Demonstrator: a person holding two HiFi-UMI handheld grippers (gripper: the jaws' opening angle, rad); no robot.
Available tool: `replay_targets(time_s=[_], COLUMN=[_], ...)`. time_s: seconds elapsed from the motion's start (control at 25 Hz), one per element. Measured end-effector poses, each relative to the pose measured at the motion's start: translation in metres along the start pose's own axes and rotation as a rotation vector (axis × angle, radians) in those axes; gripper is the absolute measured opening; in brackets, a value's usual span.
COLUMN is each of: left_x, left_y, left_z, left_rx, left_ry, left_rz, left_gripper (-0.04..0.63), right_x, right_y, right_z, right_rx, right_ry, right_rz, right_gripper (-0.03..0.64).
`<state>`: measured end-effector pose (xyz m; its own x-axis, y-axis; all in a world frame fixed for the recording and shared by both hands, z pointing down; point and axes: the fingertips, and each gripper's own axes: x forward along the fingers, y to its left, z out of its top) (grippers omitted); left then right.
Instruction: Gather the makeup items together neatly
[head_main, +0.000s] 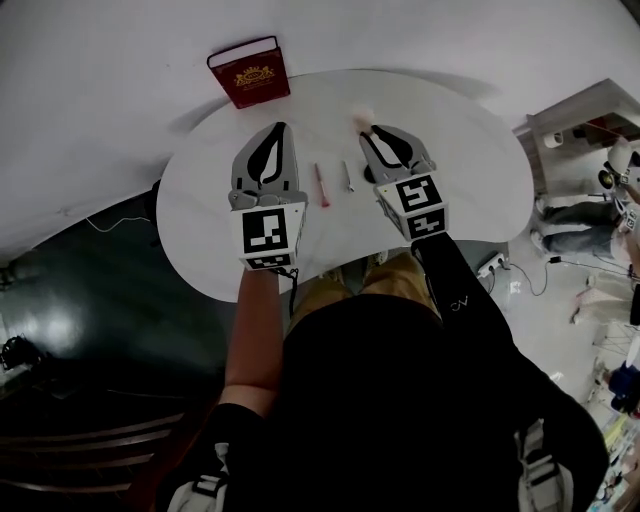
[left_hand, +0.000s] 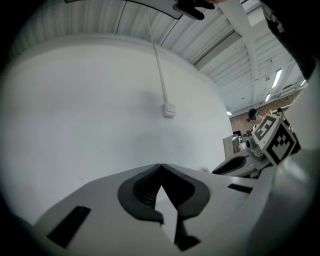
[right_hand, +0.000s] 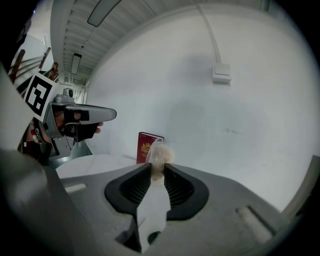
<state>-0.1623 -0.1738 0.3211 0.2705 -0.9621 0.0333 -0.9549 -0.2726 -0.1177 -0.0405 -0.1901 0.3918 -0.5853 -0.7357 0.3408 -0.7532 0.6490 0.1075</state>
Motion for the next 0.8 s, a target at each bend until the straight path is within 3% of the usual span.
replay_targets(time_s=[0.52, 0.8], left_x=[0.051, 0.068], left_y=[-0.083, -0.119], left_z=[0.003, 0.012], left_rx=[0.020, 0.009], left_ry=[0.006, -0.037], left_rz=[-0.123, -0.174], left_gripper=[0.006, 0.006], right_x=[-0.046, -0.058], right_y=[-0.078, -0.103], right_z=[-0.044, -0.072], right_rx=[0.068, 0.105], right_ry=[0.060, 0.110], right_rz=[-0.097, -0.126], right_gripper=[0.084, 0.084])
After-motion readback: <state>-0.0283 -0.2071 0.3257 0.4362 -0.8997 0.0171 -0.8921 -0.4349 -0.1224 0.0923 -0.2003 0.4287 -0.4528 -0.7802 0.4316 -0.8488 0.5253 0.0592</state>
